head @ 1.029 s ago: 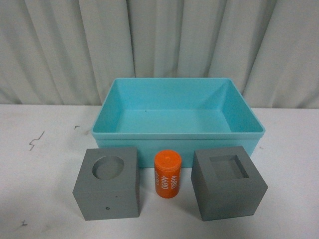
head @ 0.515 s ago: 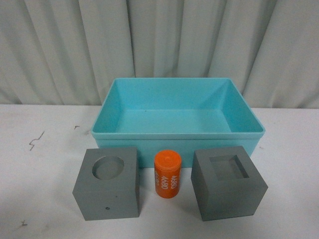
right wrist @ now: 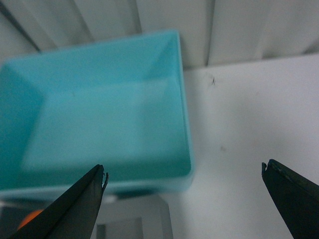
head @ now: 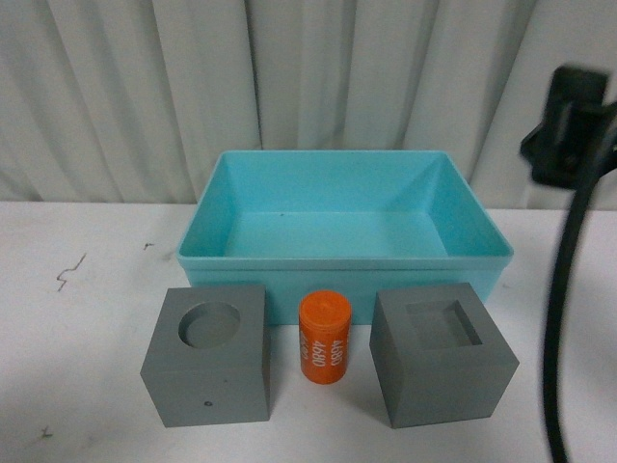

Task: Place gray and orange parts in blue box

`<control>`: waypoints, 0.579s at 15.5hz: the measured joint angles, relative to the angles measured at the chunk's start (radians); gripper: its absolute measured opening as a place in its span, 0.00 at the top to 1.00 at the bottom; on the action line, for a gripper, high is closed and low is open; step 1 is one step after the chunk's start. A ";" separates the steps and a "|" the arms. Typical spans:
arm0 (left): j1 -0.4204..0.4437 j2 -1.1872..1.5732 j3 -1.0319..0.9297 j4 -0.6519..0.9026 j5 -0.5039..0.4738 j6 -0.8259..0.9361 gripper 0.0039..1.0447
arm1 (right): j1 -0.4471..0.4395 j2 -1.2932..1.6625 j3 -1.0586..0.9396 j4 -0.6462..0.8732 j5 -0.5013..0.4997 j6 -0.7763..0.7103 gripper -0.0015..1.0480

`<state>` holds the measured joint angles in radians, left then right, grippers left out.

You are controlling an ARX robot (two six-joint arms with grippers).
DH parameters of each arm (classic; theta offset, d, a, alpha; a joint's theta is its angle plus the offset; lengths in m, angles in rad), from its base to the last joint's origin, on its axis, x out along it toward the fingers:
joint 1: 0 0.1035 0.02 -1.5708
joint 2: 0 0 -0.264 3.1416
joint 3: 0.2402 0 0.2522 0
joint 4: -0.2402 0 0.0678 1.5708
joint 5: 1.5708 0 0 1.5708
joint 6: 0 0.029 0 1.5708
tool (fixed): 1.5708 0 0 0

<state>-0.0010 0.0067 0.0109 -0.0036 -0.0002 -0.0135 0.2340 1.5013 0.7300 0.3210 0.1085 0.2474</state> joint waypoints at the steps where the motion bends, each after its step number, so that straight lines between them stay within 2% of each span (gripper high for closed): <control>1: 0.000 0.000 0.000 0.000 0.000 0.000 0.06 | 0.012 0.087 0.030 -0.041 0.000 -0.015 0.06; 4: 0.000 0.000 0.000 0.000 0.000 0.000 0.06 | 0.039 0.277 0.047 -0.096 -0.026 -0.010 0.06; 9: 0.000 0.000 0.000 0.000 0.000 0.000 0.06 | 0.080 0.318 0.061 -0.100 -0.107 0.034 0.06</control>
<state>-0.0010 0.0067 0.0109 -0.0036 -0.0006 -0.0135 0.3138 1.8191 0.7906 0.2211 0.0013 0.2813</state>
